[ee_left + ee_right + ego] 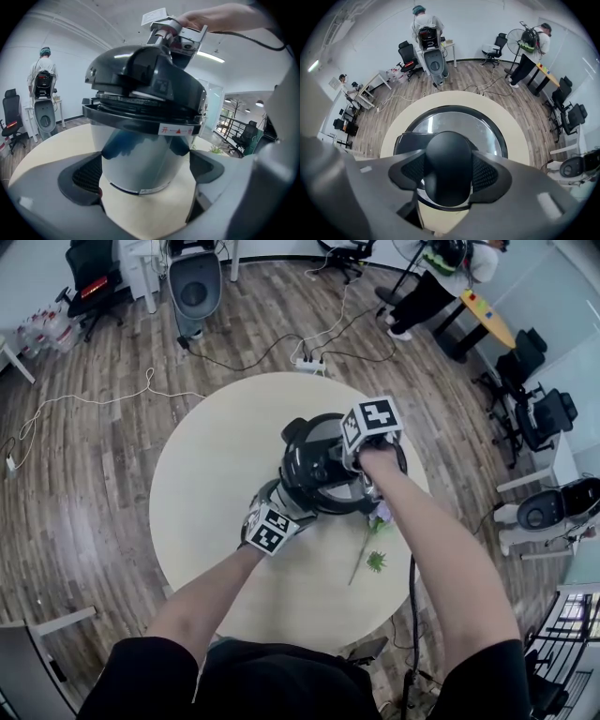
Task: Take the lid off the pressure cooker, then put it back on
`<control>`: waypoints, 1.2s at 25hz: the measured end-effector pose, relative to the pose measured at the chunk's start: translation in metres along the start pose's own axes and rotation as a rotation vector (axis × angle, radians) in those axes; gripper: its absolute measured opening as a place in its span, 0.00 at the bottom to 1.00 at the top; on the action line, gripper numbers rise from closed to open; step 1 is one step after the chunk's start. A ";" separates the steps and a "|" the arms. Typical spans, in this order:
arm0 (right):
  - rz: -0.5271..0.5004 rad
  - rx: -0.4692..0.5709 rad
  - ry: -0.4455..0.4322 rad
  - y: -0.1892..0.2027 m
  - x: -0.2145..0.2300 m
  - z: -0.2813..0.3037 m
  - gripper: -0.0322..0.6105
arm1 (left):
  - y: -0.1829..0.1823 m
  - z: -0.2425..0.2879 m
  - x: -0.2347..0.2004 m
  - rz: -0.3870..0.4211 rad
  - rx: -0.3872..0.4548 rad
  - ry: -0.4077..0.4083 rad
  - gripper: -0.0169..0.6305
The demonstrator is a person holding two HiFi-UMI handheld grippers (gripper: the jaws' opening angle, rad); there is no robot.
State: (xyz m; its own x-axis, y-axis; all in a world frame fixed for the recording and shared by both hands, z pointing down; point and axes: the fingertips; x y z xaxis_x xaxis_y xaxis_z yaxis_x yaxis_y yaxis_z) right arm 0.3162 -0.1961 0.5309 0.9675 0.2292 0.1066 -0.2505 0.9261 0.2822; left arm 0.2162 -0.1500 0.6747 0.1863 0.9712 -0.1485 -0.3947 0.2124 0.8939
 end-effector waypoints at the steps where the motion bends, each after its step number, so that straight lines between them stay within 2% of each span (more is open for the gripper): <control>1: -0.016 -0.001 0.008 0.000 -0.001 0.001 0.50 | -0.001 0.000 0.000 0.001 0.003 0.000 0.92; 7: -0.057 -0.014 0.041 -0.004 -0.005 0.016 0.50 | -0.001 0.000 0.000 0.005 0.001 0.000 0.92; 12: -0.066 -0.062 0.033 -0.003 -0.004 0.019 0.50 | 0.001 -0.001 0.002 -0.006 -0.013 0.007 0.92; 20: -0.138 -0.065 0.008 -0.001 -0.007 0.018 0.51 | 0.000 -0.001 0.002 -0.008 -0.003 0.002 0.92; 30: -0.288 -0.091 -0.022 0.002 -0.011 0.016 0.53 | -0.003 -0.002 0.002 0.002 -0.006 0.009 0.92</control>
State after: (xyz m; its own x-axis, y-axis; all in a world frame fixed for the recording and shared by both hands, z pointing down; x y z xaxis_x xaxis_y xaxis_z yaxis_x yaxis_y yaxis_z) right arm 0.3047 -0.2016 0.5456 0.9971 -0.0523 0.0552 0.0391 0.9752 0.2177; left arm 0.2159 -0.1488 0.6712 0.1777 0.9726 -0.1501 -0.4005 0.2108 0.8917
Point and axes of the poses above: the fingertips, and each gripper's own axes: z forward along the fingers, x to its right, y out of its underside, and after that the axes turned 5 degrees about x, right-handed
